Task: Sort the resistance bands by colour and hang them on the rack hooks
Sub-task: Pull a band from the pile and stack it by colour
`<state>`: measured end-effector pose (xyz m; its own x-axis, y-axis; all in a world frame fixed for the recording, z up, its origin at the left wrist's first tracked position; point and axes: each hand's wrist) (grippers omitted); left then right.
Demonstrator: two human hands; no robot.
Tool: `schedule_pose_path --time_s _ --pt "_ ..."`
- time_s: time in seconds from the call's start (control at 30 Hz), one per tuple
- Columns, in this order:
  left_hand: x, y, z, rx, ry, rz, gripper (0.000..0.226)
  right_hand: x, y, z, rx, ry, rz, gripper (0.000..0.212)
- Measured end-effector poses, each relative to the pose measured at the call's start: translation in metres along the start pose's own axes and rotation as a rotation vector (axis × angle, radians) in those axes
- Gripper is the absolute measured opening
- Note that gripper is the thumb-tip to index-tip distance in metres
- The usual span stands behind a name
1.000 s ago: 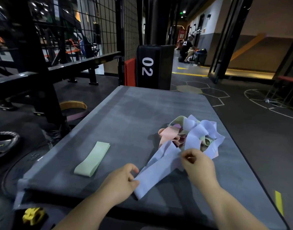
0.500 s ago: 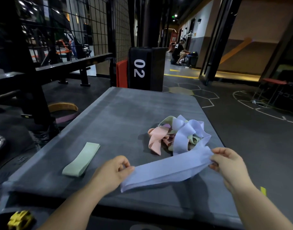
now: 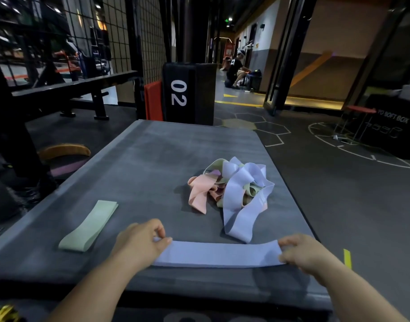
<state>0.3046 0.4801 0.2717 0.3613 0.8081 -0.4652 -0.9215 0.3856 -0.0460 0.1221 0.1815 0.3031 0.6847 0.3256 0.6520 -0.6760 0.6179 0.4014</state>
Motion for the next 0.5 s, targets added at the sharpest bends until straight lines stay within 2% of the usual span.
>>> schedule_pose_path --time_s 0.13,0.23,0.3,0.43,0.5 --pt "-0.006 0.002 -0.001 0.018 -0.024 0.025 0.023 0.0 -0.003 -0.003 -0.042 0.175 0.002 0.021" --pt "-0.01 0.004 -0.004 0.07 -0.055 -0.02 0.014 0.002 -0.003 -0.002 -0.079 0.274 0.006 0.019" --pt "-0.011 0.005 -0.006 0.07 -0.035 -0.021 0.019 0.001 -0.003 -0.001 -0.1 0.309 0.004 0.023" --pt "-0.012 0.007 -0.004 0.092 0.023 0.062 0.036 -0.001 -0.002 -0.002 -0.137 0.373 0.031 0.049" --pt "-0.011 0.007 -0.003 0.114 0.013 0.118 0.042 0.0 -0.001 -0.003 -0.161 0.38 0.084 0.051"
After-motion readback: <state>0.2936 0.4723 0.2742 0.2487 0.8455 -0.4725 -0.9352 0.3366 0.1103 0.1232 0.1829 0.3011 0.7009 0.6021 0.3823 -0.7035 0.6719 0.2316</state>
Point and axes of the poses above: each hand's wrist, its own y-axis away from the middle knuckle, its own z-axis out of the back of the hand, x = y × z
